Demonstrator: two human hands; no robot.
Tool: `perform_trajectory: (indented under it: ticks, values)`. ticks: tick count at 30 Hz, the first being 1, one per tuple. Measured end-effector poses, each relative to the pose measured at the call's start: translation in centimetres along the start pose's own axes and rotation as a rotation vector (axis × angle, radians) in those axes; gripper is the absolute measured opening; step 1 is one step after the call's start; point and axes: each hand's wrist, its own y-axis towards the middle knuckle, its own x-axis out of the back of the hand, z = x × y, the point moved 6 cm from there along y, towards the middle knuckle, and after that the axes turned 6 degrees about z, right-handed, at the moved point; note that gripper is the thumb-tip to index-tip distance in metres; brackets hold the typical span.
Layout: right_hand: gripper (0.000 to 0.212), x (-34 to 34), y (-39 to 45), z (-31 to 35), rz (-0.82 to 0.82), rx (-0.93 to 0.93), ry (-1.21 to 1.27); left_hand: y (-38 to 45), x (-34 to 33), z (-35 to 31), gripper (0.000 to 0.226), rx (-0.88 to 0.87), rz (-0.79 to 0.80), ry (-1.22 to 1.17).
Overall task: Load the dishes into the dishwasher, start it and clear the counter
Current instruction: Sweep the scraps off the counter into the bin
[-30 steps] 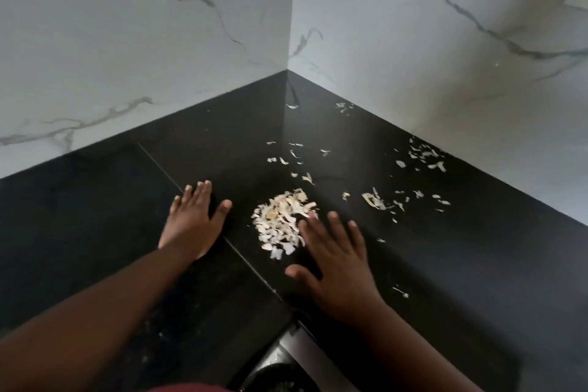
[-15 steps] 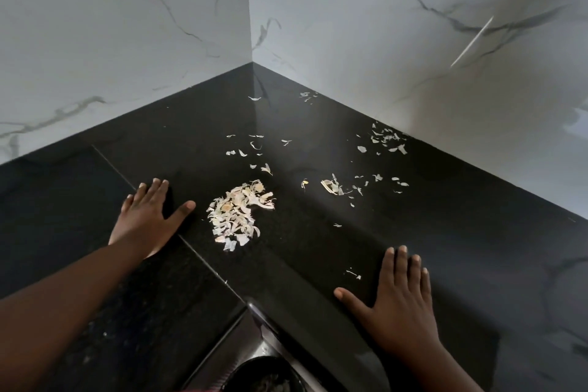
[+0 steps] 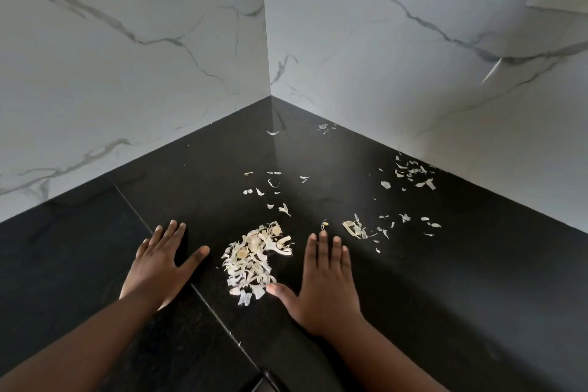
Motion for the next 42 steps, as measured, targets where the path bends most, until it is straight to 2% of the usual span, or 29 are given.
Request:
perform_trajectory:
  ticks: [4,6,8,12,16,18,21,28,31,33,37,39,42]
  values:
    - [0.118,0.4,1.9,2.3,-0.001,0.178,0.010,0.0,0.2,-0.3,0.098,0.001,0.019,0.016]
    - [0.114,1.0,2.2,2.9,-0.006,0.297,0.106,0.0,0.2,-0.4,0.097,0.004,0.031,0.030]
    - [0.109,2.1,2.5,1.8,-0.053,0.332,0.259,0.1,0.2,-0.4,0.098,0.005,0.046,0.048]
    - [0.104,5.5,2.9,-7.3,-0.240,0.124,0.458,0.5,-0.3,0.0,0.100,-0.015,0.068,0.109]
    - [0.102,8.9,4.1,-19.8,-0.224,-0.134,0.299,1.2,-0.4,-0.8,0.103,-0.184,0.093,0.123]
    - [0.101,10.7,5.4,-23.8,-0.175,-0.111,0.252,1.2,-0.3,-1.4,0.103,-0.266,0.113,0.140]
    - [0.104,12.7,8.6,-26.7,-0.126,-0.029,0.224,1.3,-0.1,-1.4,0.098,-0.295,0.118,0.149]
    - [0.099,14.7,16.7,-26.8,-0.125,0.109,0.088,1.6,-0.3,-0.5,0.083,-0.331,0.105,0.030]
    - [0.090,15.0,18.4,-27.5,-0.169,0.128,0.145,1.6,-0.3,-0.4,0.082,-0.330,0.107,0.021]
    - [0.077,14.2,19.1,-27.8,-0.143,0.137,0.192,1.5,-0.1,-0.7,0.081,-0.326,0.110,0.018]
    - [0.063,13.1,19.4,-27.8,-0.145,0.078,0.427,1.3,0.3,-1.1,0.083,-0.323,0.097,0.028]
    - [0.061,12.7,18.6,-26.7,-0.122,0.106,0.465,1.3,0.3,-1.2,0.088,-0.312,0.103,0.035]
    - [0.070,11.2,16.6,-23.1,-0.016,0.211,0.477,1.3,0.3,-1.3,0.090,-0.298,0.121,0.035]
